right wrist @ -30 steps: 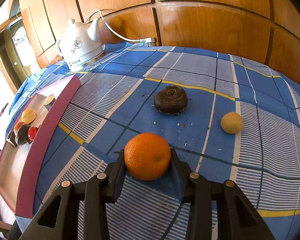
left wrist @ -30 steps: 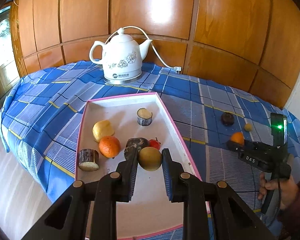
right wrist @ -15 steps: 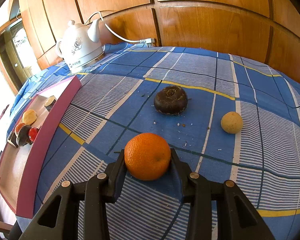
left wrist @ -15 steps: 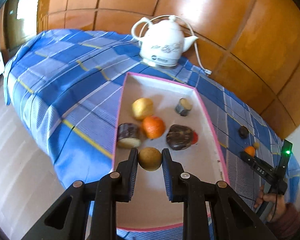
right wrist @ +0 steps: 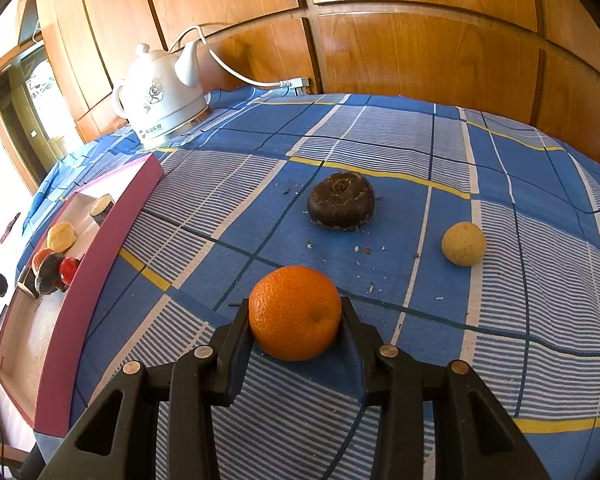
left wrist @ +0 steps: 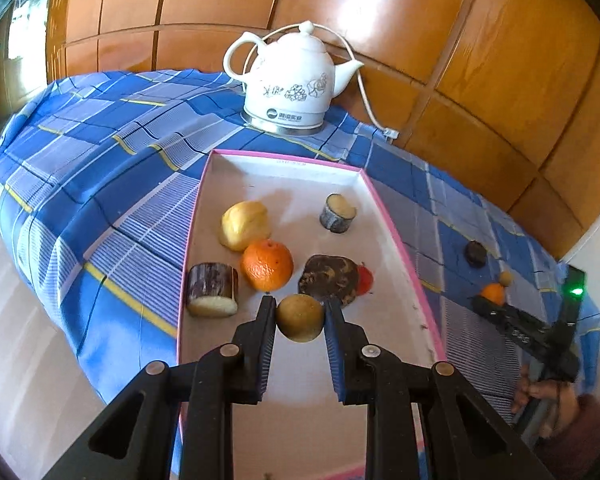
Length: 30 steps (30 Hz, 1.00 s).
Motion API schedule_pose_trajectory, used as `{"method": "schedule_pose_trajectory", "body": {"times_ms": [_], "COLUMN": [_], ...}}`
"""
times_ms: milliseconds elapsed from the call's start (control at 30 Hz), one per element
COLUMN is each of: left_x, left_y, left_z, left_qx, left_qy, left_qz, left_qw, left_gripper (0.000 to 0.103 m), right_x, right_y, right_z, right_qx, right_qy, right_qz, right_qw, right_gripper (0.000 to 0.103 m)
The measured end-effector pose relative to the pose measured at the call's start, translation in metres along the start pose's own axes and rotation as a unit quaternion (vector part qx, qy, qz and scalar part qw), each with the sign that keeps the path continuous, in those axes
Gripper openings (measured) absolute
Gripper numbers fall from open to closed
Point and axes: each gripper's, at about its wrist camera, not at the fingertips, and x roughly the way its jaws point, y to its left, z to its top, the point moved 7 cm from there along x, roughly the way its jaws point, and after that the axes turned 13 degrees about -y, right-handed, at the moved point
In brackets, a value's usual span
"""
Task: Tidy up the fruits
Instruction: 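Carry the tan fruit into the tray and open the left tool while the right tool grasps the orange, then lift the orange with the right tool toward the tray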
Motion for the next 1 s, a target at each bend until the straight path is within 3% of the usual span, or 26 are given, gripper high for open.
{"method": "schedule_pose_trajectory", "body": {"times_ms": [167, 533, 1000], "left_x": [0.006, -0.007, -0.02], "left_y": [0.0, 0.012, -0.001], "left_z": [-0.008, -0.01, 0.0], "left_qx": [0.027, 0.03, 0.041], "left_qy": [0.001, -0.005, -0.022], "left_qz": [0.021, 0.078, 0.074], "left_qw": [0.9994, 0.9965, 0.9962], "left_gripper": [0.035, 0.036, 0.045], "right_x": [0.0, 0.001, 0.001], "right_y": [0.0, 0.001, 0.002], "right_z": [0.0, 0.0, 0.0], "right_qx": [0.001, -0.003, -0.007], "right_qy": [0.0, 0.0, 0.001], "right_qz": [0.001, -0.003, -0.007], "right_qw": [1.0, 1.0, 1.0], "right_gripper": [0.041, 0.041, 0.041]}}
